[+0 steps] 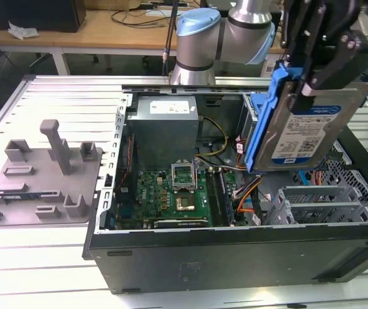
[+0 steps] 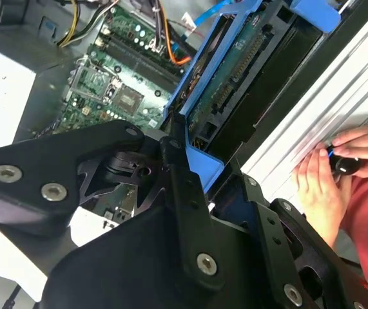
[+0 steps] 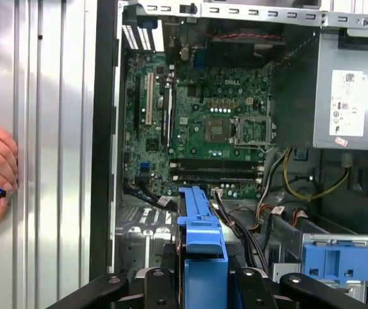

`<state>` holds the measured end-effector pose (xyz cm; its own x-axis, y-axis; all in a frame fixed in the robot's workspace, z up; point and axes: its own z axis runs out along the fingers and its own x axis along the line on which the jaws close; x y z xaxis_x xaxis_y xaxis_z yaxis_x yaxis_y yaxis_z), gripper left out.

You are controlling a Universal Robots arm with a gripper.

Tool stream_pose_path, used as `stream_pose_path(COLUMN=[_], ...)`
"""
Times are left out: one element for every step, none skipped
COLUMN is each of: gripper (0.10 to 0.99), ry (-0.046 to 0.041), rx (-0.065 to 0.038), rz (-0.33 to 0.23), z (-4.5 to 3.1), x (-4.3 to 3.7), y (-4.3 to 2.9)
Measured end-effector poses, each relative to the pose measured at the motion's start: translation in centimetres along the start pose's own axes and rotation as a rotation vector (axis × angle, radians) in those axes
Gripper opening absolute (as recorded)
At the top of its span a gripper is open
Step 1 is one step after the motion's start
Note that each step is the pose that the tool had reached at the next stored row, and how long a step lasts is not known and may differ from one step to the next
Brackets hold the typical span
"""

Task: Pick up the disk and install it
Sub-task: 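Insert the disk into the insertion slot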

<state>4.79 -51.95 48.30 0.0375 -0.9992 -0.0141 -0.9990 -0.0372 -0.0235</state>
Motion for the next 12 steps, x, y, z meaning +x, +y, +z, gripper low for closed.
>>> stream_pose_path(gripper=[0.365, 0.365, 0.365, 0.365, 0.365, 0.365, 0.365, 0.365, 0.365, 0.365, 0.365, 0.365], ry=[0.0004, 0.0007, 0.0009, 0.001, 0.0013, 0.0015, 0.0017, 0.0019, 0.0019, 0.0021, 0.0023, 0.0023], rx=[0.0, 0.0, 0.0, 0.0, -0.001, -0.001, -0.001, -0.001, -0.001, -0.001, -0.001, -0.001], rz=[0.0, 0.0, 0.0, 0.0, 0.0, 0.0, 0.0, 0.0, 0.0, 0.0, 0.0, 0.0], z=[0.02, 0.03, 0.04, 0.05, 0.08, 0.09, 0.11, 0.12, 0.14, 0.16, 0.18, 0.2], x=[0.11, 0.21, 0.29, 0.36, 0.53, 0.68, 0.83, 0.96, 1.13, 1.24, 1.34, 1.39], y=[-0.55, -1.03, -1.42, -1.74, -2.4, -2.87, -3.22, -3.5, -3.89, -4.18, -4.45, -4.56])
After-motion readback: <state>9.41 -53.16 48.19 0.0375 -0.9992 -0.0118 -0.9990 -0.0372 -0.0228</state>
